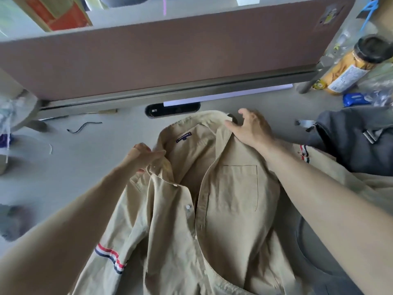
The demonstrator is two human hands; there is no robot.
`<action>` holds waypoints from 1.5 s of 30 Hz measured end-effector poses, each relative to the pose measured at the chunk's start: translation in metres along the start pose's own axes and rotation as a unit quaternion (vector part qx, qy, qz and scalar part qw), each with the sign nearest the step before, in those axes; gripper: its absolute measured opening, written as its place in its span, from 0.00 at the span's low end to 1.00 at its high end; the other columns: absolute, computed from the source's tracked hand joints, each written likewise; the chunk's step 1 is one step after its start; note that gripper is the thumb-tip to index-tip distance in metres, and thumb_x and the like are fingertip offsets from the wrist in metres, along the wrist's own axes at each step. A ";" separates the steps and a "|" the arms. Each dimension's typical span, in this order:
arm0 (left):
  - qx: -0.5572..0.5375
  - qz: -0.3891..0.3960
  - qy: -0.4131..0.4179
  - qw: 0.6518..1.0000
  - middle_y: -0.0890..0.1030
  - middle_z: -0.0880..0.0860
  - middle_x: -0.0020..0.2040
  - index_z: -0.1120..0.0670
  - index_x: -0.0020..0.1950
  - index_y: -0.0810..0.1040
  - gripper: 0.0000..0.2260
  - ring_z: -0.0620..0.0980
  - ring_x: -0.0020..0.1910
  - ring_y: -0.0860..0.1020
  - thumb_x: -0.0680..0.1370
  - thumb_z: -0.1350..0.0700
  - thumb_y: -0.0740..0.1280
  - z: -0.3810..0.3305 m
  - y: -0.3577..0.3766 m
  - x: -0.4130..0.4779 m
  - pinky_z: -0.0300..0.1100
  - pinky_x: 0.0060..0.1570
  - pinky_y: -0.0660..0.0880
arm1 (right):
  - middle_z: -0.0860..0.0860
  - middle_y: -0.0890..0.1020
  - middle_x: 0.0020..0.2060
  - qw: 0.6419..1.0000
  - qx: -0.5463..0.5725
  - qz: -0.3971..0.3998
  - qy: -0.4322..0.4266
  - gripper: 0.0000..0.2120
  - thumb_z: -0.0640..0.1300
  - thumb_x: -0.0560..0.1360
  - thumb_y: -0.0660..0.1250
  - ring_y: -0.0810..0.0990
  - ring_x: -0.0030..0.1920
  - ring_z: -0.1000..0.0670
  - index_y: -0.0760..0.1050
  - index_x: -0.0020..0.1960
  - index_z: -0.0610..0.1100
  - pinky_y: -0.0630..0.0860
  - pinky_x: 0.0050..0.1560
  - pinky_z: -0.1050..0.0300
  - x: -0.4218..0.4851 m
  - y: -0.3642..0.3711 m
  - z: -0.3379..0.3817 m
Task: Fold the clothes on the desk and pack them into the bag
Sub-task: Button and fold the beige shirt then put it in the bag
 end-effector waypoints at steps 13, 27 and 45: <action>0.115 -0.048 0.073 0.990 0.81 0.58 0.33 0.62 0.42 0.80 0.16 0.54 0.26 0.80 0.79 0.51 0.61 -0.031 -0.032 0.005 0.40 0.27 0.75 | 0.45 0.72 0.33 0.984 -0.163 0.067 -0.006 0.06 0.33 0.68 0.63 0.74 0.37 0.42 0.68 0.35 0.40 0.67 0.35 0.56 0.041 -0.001 0.038; -0.383 -0.025 0.016 0.923 0.82 0.59 0.29 0.61 0.43 0.78 0.13 0.50 0.24 0.80 0.84 0.60 0.59 -0.094 -0.006 0.041 0.39 0.24 0.78 | 0.45 0.81 0.31 0.951 0.249 0.168 0.076 0.10 0.43 0.77 0.64 0.83 0.34 0.46 0.77 0.37 0.42 0.81 0.40 0.52 0.036 0.053 0.072; 0.081 0.061 -0.031 0.994 0.76 0.56 0.54 0.55 0.59 0.72 0.24 0.57 0.52 0.74 0.71 0.46 0.77 0.130 -0.005 0.006 0.46 0.46 0.71 | 0.46 0.76 0.66 0.985 0.050 0.164 -0.029 0.22 0.49 0.77 0.67 0.72 0.67 0.46 0.73 0.68 0.42 0.65 0.66 0.56 -0.097 0.133 0.019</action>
Point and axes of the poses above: each hand's wrist, its own x-axis towards the middle knuckle, its own y-axis out of the palm, z = x × y, the point moved 5 cm from there along x, towards the middle knuckle
